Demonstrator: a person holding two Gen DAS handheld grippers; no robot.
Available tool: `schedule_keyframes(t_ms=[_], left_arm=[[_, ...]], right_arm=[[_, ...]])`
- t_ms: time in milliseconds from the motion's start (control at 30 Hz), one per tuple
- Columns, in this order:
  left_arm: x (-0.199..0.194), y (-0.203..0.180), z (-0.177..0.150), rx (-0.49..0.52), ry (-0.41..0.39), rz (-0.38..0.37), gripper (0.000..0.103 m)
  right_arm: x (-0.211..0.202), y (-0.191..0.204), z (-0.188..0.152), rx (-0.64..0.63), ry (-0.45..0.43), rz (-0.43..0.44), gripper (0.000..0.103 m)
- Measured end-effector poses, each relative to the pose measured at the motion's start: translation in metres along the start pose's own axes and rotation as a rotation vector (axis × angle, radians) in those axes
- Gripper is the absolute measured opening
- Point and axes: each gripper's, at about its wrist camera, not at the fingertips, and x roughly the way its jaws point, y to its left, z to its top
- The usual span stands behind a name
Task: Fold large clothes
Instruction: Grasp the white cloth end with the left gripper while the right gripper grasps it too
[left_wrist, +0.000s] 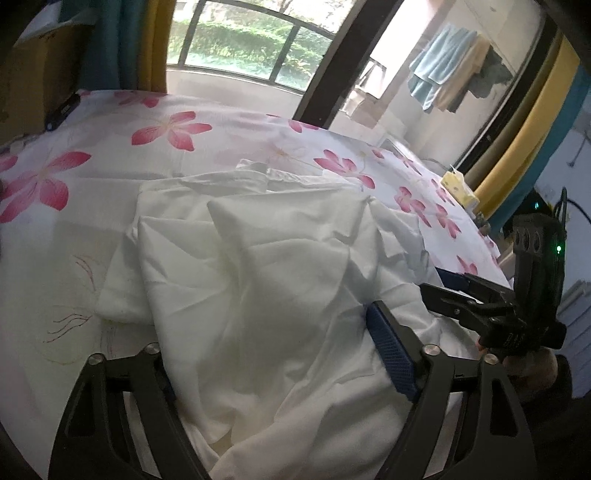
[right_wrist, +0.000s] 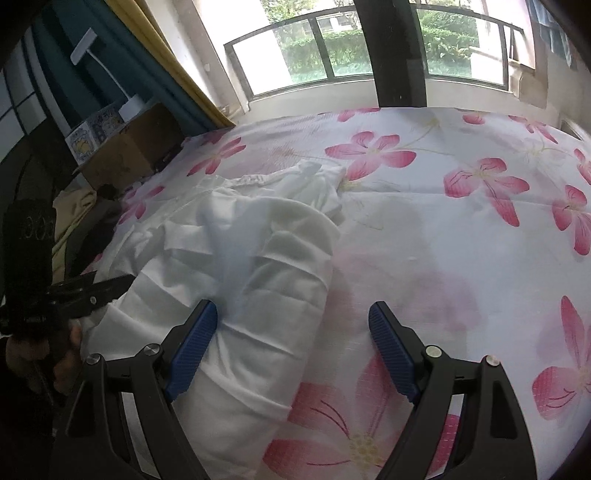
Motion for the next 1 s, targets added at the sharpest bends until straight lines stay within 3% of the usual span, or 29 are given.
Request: schedule_keyframes(t_ms=[100,300,400,533,633,733,1000], left_arm=[[0.004,-0.002,0.0,-0.001,0.017,-0.058,0.057],[0.004,-0.003,-0.003,-0.004,-0.002,-0.072,0.042],[0.001,-0.005,-0.003,-0.004,-0.019,-0.075,0.035],[-0.005,-0.011,-0.004,0.01,-0.046,-0.07,0.03],[-0.008,-0.009,-0.003,0.001,-0.057,-0.085,0.028],[-0.014,-0.005,-0.003,-0.022,-0.072,-0.097,0.026],[-0.044,0.003,0.001,-0.043,-0.16,-0.123,0.024]], right_arm=[[0.004,0.007,0.0,-0.024,0.005,0.013,0.084],[0.011,0.025,-0.001,-0.078,0.02,0.026,0.084],[0.011,0.024,-0.001,-0.067,0.016,0.047,0.071],[0.008,0.028,-0.001,-0.078,0.012,0.068,0.045],[0.002,0.033,0.0,-0.096,-0.009,0.065,0.03],[-0.008,0.043,0.004,-0.125,-0.045,0.061,0.025],[-0.029,0.07,0.022,-0.213,-0.101,0.081,0.024]])
